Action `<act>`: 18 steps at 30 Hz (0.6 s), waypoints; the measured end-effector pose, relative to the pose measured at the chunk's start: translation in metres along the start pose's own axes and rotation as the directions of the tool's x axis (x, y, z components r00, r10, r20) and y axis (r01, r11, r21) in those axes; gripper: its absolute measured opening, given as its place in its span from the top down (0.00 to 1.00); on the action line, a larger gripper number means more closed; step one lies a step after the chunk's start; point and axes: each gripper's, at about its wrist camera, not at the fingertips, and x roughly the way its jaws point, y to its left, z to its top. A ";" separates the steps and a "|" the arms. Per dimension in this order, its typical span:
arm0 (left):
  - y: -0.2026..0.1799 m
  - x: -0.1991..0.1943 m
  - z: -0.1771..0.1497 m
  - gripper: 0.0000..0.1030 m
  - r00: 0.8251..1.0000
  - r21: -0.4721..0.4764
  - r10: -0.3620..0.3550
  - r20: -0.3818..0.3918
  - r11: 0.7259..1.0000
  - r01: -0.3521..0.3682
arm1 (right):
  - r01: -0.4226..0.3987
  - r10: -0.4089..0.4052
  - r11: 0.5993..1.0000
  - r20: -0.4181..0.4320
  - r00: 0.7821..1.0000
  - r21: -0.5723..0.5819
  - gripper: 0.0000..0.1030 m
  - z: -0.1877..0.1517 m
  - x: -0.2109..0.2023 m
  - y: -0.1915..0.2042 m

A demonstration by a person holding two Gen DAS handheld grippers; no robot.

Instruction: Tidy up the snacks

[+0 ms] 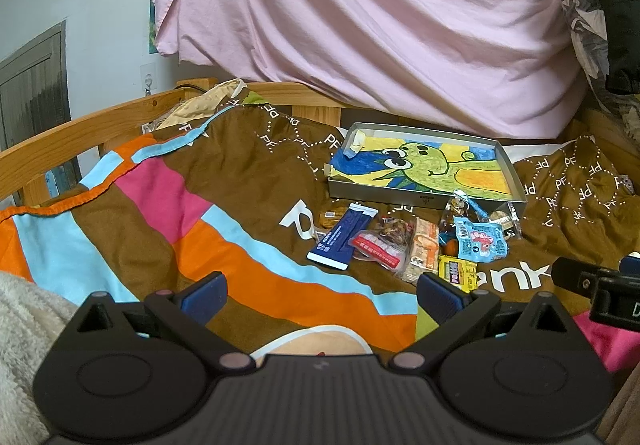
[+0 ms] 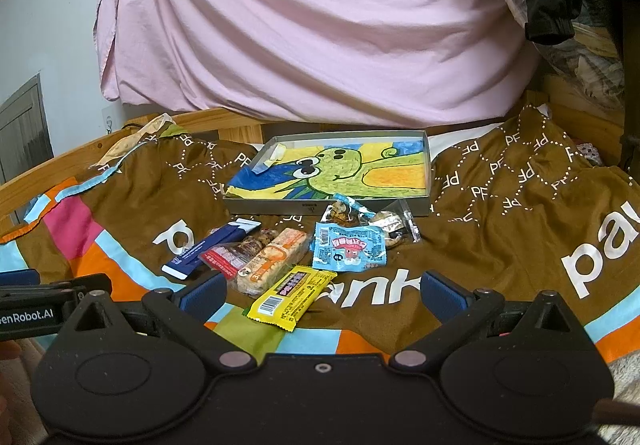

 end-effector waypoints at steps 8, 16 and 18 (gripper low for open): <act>0.001 0.004 0.005 0.00 1.000 -0.012 -0.001 -0.021 1.000 0.001 | 0.003 -0.003 1.000 -0.019 1.000 0.002 0.01 0.001 0.003 0.000; 0.004 0.013 0.016 0.00 0.999 -0.034 -0.001 -0.043 0.999 -0.001 | -0.008 0.008 1.000 -0.066 0.998 0.009 0.01 0.009 0.012 0.000; 0.005 0.015 0.018 0.00 0.999 -0.040 -0.001 -0.053 0.999 -0.002 | -0.011 0.012 1.000 -0.070 0.997 0.007 0.01 0.011 0.014 0.002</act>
